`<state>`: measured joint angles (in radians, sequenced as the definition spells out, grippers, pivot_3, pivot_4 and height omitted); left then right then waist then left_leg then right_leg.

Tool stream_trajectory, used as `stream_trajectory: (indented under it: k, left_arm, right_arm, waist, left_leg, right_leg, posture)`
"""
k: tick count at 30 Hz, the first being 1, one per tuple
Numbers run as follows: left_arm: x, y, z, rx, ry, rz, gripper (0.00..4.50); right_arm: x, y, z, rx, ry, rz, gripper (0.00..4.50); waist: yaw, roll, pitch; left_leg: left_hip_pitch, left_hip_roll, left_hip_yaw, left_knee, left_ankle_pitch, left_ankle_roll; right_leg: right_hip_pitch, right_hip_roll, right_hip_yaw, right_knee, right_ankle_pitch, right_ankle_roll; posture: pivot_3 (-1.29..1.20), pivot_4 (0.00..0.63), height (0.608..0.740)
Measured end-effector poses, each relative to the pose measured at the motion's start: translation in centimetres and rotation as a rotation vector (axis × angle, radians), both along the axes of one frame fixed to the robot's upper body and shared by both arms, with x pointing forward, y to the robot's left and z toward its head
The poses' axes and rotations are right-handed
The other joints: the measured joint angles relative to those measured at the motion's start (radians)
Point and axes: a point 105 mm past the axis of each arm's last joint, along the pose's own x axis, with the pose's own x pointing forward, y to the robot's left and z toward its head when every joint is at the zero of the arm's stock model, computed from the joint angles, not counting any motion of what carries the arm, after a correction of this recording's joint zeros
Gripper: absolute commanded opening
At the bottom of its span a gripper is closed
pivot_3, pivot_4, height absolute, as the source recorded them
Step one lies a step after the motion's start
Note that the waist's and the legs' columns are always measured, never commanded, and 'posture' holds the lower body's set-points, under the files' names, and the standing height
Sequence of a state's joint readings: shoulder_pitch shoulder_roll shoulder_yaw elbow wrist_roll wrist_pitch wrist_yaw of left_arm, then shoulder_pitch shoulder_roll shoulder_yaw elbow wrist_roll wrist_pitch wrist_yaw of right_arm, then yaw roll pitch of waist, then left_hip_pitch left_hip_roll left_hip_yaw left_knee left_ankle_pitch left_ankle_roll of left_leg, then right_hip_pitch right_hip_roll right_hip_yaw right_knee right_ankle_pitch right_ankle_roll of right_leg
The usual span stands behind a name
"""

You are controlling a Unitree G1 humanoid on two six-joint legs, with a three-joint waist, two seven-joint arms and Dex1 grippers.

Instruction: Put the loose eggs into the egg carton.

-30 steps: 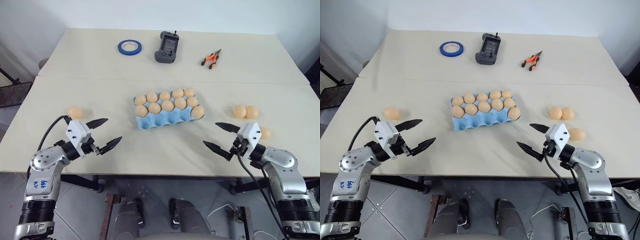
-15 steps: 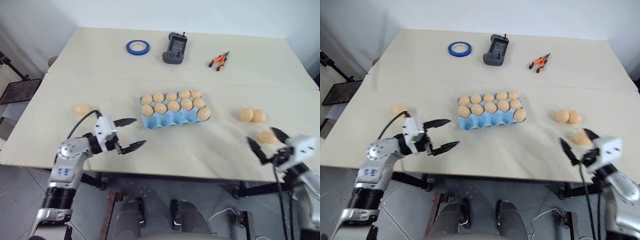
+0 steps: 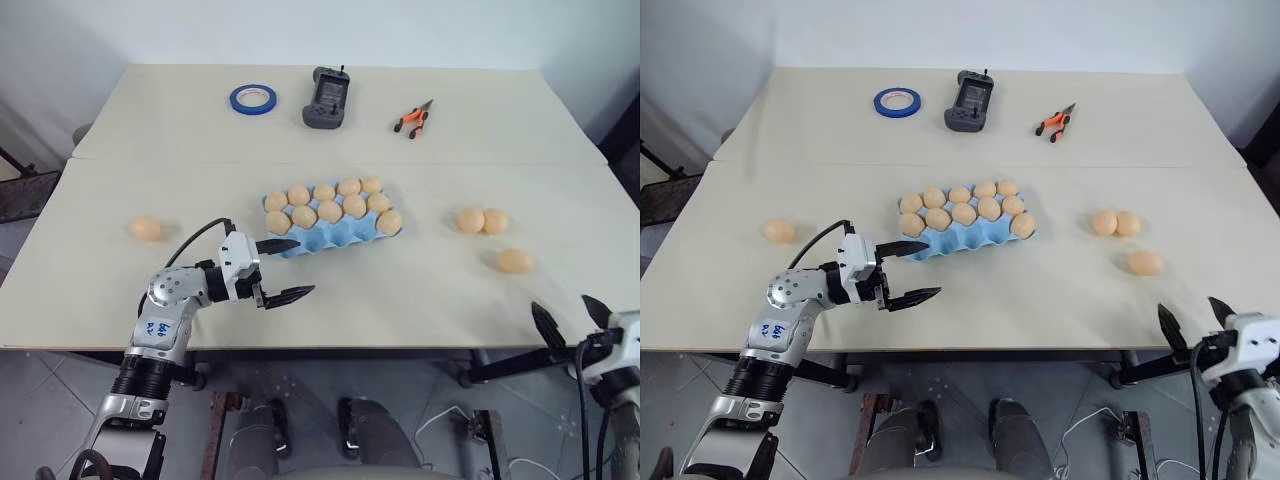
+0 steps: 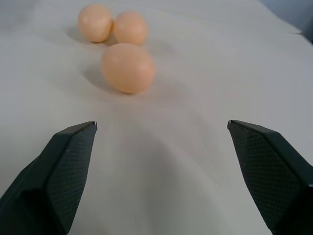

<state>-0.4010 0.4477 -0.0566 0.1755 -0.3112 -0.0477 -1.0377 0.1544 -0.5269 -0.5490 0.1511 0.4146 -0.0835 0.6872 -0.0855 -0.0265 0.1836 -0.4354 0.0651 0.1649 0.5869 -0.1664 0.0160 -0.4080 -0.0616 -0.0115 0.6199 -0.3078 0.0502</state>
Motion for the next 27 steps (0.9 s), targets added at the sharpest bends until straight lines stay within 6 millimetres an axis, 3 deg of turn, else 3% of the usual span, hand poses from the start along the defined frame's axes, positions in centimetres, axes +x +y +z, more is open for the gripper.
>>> stream_trajectory:
  k: [7,13,17,22,25,27]
  left_arm:
    - [-0.8,0.9,-0.4,-0.020,0.042,0.007,4.45]
    - [-1.7,0.6,0.8,-0.053,0.016,-0.056,4.45]
    - [-2.1,0.5,1.0,-0.043,-0.006,-0.098,4.50]
    - [-2.3,0.2,1.5,-0.038,-0.056,-0.139,4.50]
    - [-2.2,-0.1,1.5,-0.058,-0.081,-0.144,4.50]
    - [-2.0,0.0,1.2,-0.079,-0.067,-0.125,4.50]
  right_arm:
    - [5.4,-0.9,2.0,-0.061,0.038,0.125,4.50]
    - [8.4,1.2,0.8,-0.039,0.140,0.280,4.50]
    - [8.8,1.8,-0.3,-0.037,0.194,0.318,3.63]
    - [9.1,1.9,0.1,-0.053,0.178,0.325,1.95]
    - [8.9,2.2,0.2,-0.063,0.170,0.338,1.83]
    - [8.5,3.5,0.6,-0.066,0.151,0.395,1.83]
  waist:
    - [0.000,0.001,0.000]
    - [0.010,0.001,0.000]
    - [0.011,0.001,0.000]
    - [0.008,0.001,0.000]
    - [0.007,0.001,0.000]
    - [0.008,0.001,0.000]
  left_leg:
    - [0.000,0.000,-0.001,0.002,0.000,0.001]
    - [-0.002,0.000,-0.004,0.004,0.000,0.001]
    - [-0.003,0.000,-0.004,0.005,0.000,0.003]
    - [-0.002,0.000,-0.004,0.006,0.000,0.003]
    - [-0.003,0.000,-0.004,0.006,0.000,0.003]
    - [-0.003,0.000,-0.005,0.006,0.000,0.003]
  right_leg:
    - [0.000,0.000,-0.001,0.001,0.000,-0.001]
    - [0.000,0.000,-0.004,0.003,-0.001,-0.002]
    - [0.000,-0.001,-0.003,0.003,-0.001,-0.001]
    - [0.000,-0.001,-0.003,0.003,0.000,0.000]
    - [0.000,-0.001,-0.003,0.003,0.000,0.000]
    - [0.000,-0.001,-0.004,0.004,0.000,-0.001]
  posture:
    - [0.00,0.150,0.740]
    - [0.00,0.150,0.740]
    - [0.00,0.150,0.740]
    - [0.00,0.150,0.740]
    - [0.00,0.150,0.740]
    - [0.00,0.150,0.740]
